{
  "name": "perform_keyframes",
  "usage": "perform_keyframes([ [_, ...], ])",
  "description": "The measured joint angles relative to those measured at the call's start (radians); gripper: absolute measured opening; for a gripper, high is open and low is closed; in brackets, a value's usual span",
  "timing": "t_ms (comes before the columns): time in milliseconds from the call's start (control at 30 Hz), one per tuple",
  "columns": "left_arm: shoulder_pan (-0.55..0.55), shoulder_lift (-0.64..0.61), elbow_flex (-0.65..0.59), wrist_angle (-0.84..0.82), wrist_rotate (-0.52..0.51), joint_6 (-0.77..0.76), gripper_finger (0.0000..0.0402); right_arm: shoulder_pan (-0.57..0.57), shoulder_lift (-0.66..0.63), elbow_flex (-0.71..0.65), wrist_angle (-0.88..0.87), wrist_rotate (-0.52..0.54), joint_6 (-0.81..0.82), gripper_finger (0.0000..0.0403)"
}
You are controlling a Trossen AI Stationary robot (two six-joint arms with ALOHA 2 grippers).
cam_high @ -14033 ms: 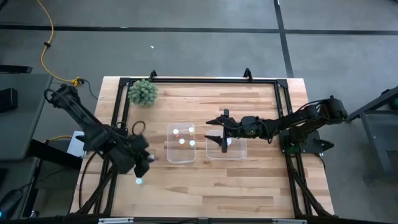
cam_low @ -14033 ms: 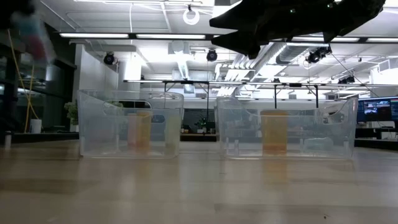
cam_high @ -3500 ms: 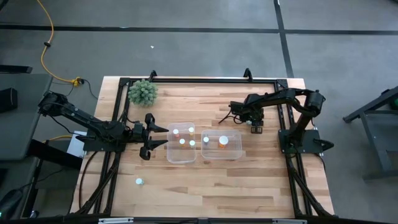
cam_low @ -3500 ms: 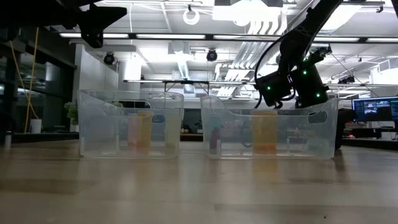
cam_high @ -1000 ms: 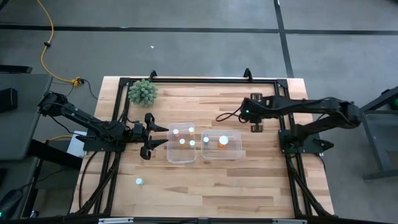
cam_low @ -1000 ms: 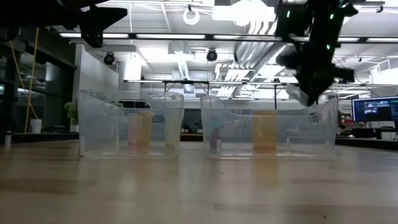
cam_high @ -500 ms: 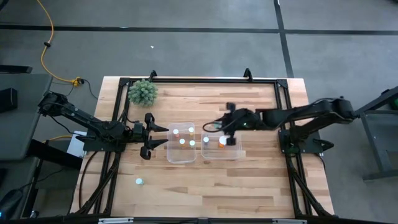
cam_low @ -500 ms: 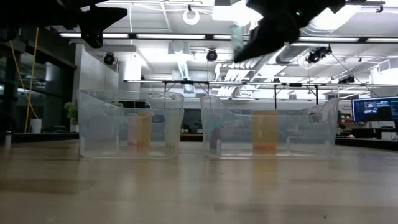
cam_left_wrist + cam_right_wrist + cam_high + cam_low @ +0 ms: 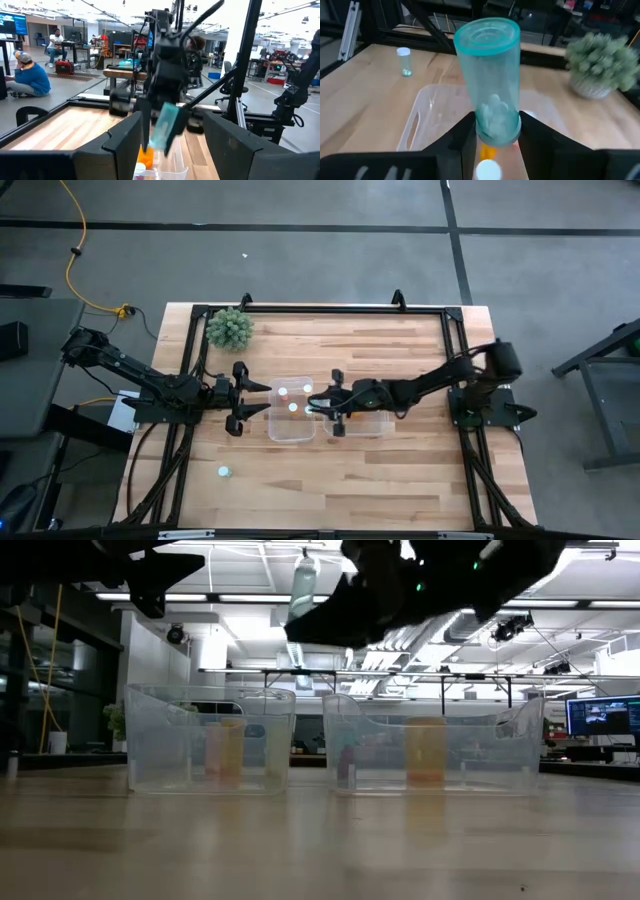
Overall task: Pick and place medicine bottles into bin by pill shape (circle, oval)
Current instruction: Put the top green tablet bottle into the left transparent bin
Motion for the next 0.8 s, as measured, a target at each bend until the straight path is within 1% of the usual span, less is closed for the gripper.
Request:
perform_keyframes([
  [67,0.0,0.0,0.0,0.0,-0.001,0.0,0.02,0.001,0.049,0.015,0.027,-0.019,0.018,0.0113],
  [167,0.0,0.0,0.0,-0.001,-0.014,0.0,0.02,0.006,0.117,0.082,-0.001,-0.022,0.041,0.0113],
  [233,0.0,0.0,0.0,-0.001,-0.028,0.0,0.02,0.009,0.157,0.146,-0.07,-0.026,0.039,0.0113],
  [367,0.0,0.0,0.0,-0.004,-0.035,0.0,0.02,0.012,0.217,0.292,-0.286,-0.027,-0.024,0.0113],
  [467,0.0,0.0,0.0,-0.005,-0.035,0.0,0.02,0.012,0.248,0.37,-0.417,-0.027,-0.027,0.0113],
  [567,0.0,0.0,0.0,-0.006,-0.034,0.0,0.02,0.012,0.264,0.405,-0.469,-0.028,-0.028,0.0113],
  [800,0.0,0.0,0.0,-0.012,-0.034,0.0,0.02,0.021,0.265,0.408,-0.469,-0.038,-0.044,0.0113],
])
